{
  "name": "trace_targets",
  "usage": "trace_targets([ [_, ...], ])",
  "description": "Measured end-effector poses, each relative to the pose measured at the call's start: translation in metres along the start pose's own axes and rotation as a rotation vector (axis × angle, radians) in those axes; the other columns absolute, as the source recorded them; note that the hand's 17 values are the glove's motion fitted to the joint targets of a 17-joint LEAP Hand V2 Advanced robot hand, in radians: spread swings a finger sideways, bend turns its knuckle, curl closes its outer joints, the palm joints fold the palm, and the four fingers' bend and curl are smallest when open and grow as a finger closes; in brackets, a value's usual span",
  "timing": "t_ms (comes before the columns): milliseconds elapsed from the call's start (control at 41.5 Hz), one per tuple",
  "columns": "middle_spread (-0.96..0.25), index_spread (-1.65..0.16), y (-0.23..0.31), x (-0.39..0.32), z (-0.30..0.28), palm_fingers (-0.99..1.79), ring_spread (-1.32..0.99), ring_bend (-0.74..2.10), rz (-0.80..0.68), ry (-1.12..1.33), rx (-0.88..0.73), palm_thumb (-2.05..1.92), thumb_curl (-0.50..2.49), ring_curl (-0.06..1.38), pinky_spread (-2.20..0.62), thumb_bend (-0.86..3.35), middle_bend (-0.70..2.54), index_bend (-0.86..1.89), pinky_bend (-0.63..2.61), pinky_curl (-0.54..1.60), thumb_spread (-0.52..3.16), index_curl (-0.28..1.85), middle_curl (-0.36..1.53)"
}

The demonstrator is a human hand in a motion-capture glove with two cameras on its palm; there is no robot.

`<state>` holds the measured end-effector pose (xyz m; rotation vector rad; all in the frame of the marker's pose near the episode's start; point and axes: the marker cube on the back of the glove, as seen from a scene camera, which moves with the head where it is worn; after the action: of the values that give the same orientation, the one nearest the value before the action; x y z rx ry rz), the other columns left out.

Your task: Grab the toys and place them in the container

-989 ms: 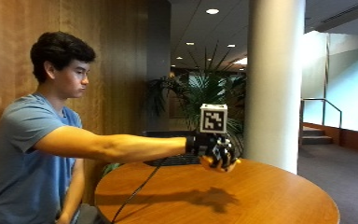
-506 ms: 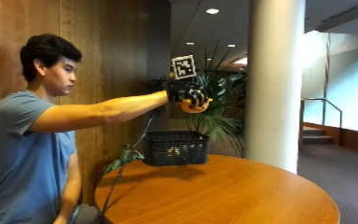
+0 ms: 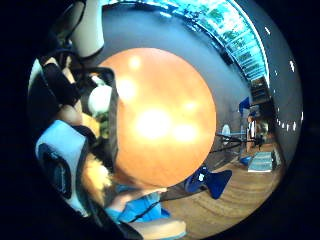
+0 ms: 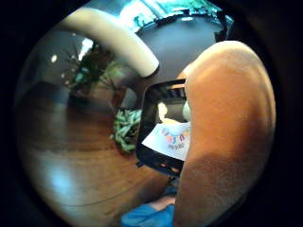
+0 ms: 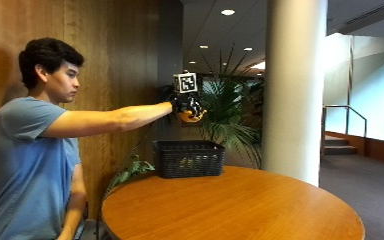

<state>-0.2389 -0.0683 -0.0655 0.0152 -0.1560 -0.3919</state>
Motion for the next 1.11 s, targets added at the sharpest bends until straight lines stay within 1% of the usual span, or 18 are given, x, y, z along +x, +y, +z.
trace_targets([
  [121,-0.42,-0.37,0.002,-0.027,0.013,0.85,-0.50,1.00,-0.025,0.036,-0.005,0.77,0.89,0.56,-0.43,0.24,0.32,0.19,1.15,0.42,0.75,0.35,0.53],
  [241,-0.43,-0.37,0.007,-0.043,0.027,0.85,-0.50,1.00,-0.041,0.088,-0.047,0.77,0.91,0.57,-0.43,0.23,0.30,0.18,1.15,0.42,0.75,0.36,0.55],
  [313,-0.43,-0.37,0.007,-0.059,0.036,0.84,-0.50,1.00,-0.047,0.056,-0.061,0.77,0.92,0.57,-0.43,0.23,0.28,0.18,1.15,0.42,0.74,0.37,0.57],
  [410,-0.43,-0.37,0.010,-0.072,0.050,0.84,-0.51,1.00,-0.049,0.017,-0.157,0.77,0.94,0.58,-0.43,0.22,0.27,0.17,1.15,0.42,0.74,0.38,0.59],
  [434,-0.43,-0.37,0.011,-0.073,0.053,0.76,-0.50,1.00,-0.036,0.012,-0.189,0.76,0.94,0.58,-0.43,0.22,0.26,0.08,1.18,0.43,0.75,0.36,0.60],
  [458,-0.42,-0.36,0.012,-0.073,0.055,0.74,-0.50,1.01,-0.018,0.010,-0.216,0.75,0.94,0.59,-0.43,0.21,0.25,0.09,1.19,0.44,0.76,0.36,0.60],
  [482,-0.38,-0.35,0.013,-0.074,0.056,0.61,-0.48,1.00,-0.005,0.007,-0.233,0.69,0.92,0.59,-0.42,0.17,0.21,0.00,1.24,0.45,0.80,0.33,0.59],
  [506,-0.30,-0.34,0.014,-0.075,0.057,0.39,-0.42,1.02,-0.001,0.004,-0.242,0.56,0.85,0.60,-0.38,0.11,0.12,-0.09,1.30,0.47,0.92,0.30,0.57],
  [530,-0.21,-0.33,0.014,-0.076,0.056,0.03,-0.34,0.93,-0.006,-0.003,-0.242,0.35,0.78,0.60,-0.33,-0.04,0.05,-0.10,1.40,0.52,0.93,0.29,0.55],
  [555,-0.17,-0.32,0.015,-0.077,0.055,-0.08,-0.30,0.93,-0.014,-0.012,-0.236,0.27,0.75,0.63,-0.30,-0.09,0.09,-0.06,1.47,0.55,0.94,0.31,0.56],
  [579,-0.13,-0.31,0.016,-0.078,0.054,-0.11,-0.27,0.92,-0.024,-0.020,-0.227,0.22,0.72,0.63,-0.28,-0.10,0.10,-0.03,1.50,0.55,0.96,0.30,0.55],
  [651,-0.05,-0.31,0.020,-0.077,0.050,-0.16,-0.19,0.81,-0.055,-0.028,-0.203,0.03,0.64,0.55,-0.20,-0.13,0.11,0.00,1.56,0.51,0.97,0.23,0.50],
  [747,0.03,-0.30,0.023,-0.074,0.044,-0.20,-0.10,0.70,-0.084,-0.037,-0.180,-0.06,0.58,0.48,-0.12,-0.09,0.14,0.05,1.60,0.50,0.98,0.21,0.46],
  [772,0.04,-0.29,0.024,-0.073,0.043,-0.24,-0.08,0.64,-0.086,-0.033,-0.178,-0.07,0.56,0.46,-0.10,-0.09,0.14,0.08,1.61,0.49,0.99,0.21,0.46],
  [820,0.06,-0.29,0.026,-0.067,0.042,-0.28,-0.04,0.55,-0.093,-0.007,-0.180,-0.07,0.53,0.43,-0.06,-0.08,0.14,0.11,1.60,0.49,0.99,0.21,0.44],
  [916,0.09,-0.29,0.030,-0.061,0.043,-0.31,0.01,0.46,-0.130,0.026,-0.180,-0.08,0.48,0.40,-0.01,-0.08,0.12,0.10,1.58,0.47,1.00,0.21,0.41],
  [1109,0.11,-0.29,0.035,-0.058,0.046,-0.27,0.07,0.39,-0.124,-0.013,-0.182,-0.07,0.41,0.36,0.04,-0.07,0.11,0.08,1.54,0.44,1.02,0.19,0.35],
])
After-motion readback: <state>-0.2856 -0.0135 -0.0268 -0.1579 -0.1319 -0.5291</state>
